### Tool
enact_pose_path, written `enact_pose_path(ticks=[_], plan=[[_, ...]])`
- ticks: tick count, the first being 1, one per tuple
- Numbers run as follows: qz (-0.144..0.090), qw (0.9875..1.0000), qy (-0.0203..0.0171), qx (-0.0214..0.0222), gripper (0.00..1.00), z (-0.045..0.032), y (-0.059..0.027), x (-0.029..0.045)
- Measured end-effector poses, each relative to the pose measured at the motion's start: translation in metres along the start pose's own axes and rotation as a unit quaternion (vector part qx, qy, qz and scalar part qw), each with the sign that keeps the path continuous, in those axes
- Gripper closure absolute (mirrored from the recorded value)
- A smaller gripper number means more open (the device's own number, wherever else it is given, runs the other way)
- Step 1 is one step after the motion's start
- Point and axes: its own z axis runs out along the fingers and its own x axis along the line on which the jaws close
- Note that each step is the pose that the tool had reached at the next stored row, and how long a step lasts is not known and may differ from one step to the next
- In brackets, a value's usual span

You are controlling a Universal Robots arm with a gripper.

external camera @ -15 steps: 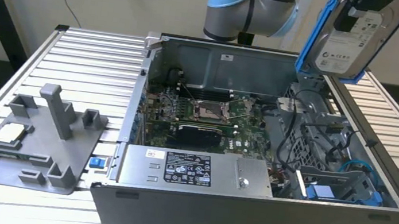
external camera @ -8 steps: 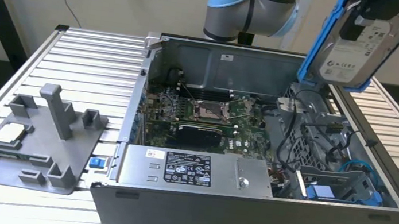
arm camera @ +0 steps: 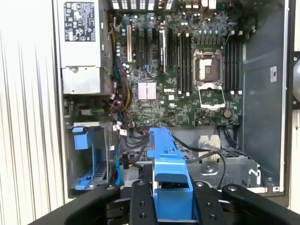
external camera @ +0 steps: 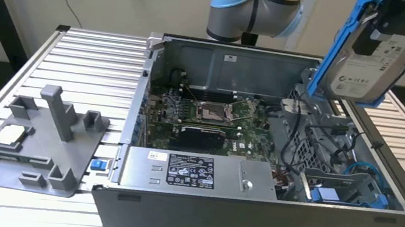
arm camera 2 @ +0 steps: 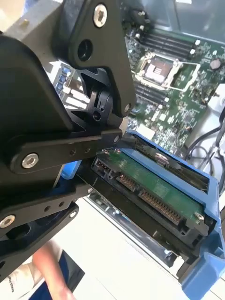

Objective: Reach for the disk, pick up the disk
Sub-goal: 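Pick up the disk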

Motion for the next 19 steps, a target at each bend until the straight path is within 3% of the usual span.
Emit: enact_pose_path(ticks=[9,19], plan=[[0.0,1.0,0.0017,0.0001,1.0,0.0014,-0.002,0.0361],[0.0,1.0,0.0021,0.0001,1.0,0.0107,-0.0045,0.082]])
